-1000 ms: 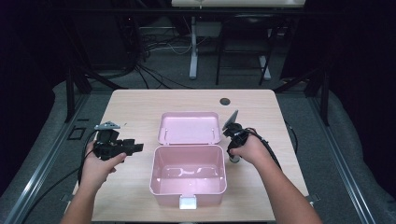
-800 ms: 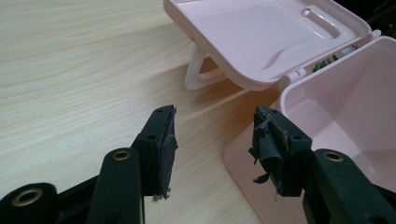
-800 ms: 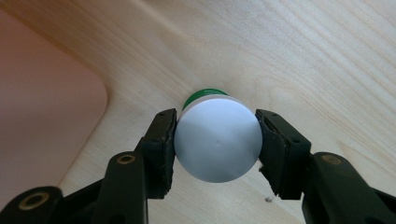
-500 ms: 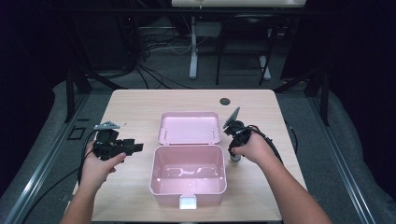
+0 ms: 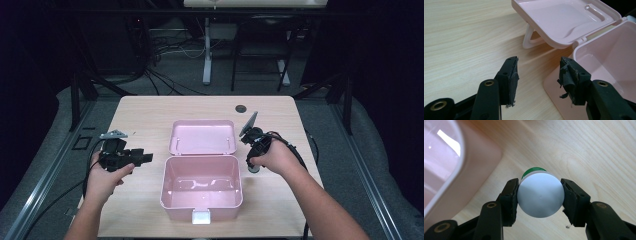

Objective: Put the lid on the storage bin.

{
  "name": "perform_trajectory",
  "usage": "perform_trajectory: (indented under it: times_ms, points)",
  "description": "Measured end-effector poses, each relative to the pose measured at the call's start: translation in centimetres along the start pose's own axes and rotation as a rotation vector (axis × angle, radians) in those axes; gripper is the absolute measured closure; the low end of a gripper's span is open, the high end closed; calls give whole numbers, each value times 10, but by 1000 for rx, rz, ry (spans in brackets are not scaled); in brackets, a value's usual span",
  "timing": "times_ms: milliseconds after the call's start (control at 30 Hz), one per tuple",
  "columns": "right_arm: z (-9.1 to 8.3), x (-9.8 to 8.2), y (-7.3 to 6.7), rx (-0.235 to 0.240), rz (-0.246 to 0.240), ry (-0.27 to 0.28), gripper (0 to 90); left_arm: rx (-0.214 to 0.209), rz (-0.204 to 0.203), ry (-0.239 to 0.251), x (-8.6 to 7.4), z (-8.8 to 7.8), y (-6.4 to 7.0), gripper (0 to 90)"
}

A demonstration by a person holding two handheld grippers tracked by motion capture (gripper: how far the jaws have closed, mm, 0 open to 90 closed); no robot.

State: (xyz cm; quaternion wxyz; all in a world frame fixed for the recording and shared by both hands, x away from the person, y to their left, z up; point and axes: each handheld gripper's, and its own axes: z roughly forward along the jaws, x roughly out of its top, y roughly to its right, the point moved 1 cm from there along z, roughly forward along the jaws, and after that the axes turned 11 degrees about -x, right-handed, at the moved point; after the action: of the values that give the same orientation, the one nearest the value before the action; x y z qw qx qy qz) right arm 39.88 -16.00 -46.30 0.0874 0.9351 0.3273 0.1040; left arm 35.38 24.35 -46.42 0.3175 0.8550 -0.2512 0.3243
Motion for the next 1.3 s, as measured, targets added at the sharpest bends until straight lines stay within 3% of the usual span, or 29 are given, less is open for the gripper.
perform_trajectory:
  times_ms: [400,867,1300]
  points:
    - [-36,-5,-9,27,-54,12,503,-1,0,2,0,0,1,493]
    - [-77,-2,-30,26,-163,27,504,-4,0,1,0,0,0,493]
    - [-94,7,-49,38,-227,61,504,-7,-2,-1,0,1,-1,493]
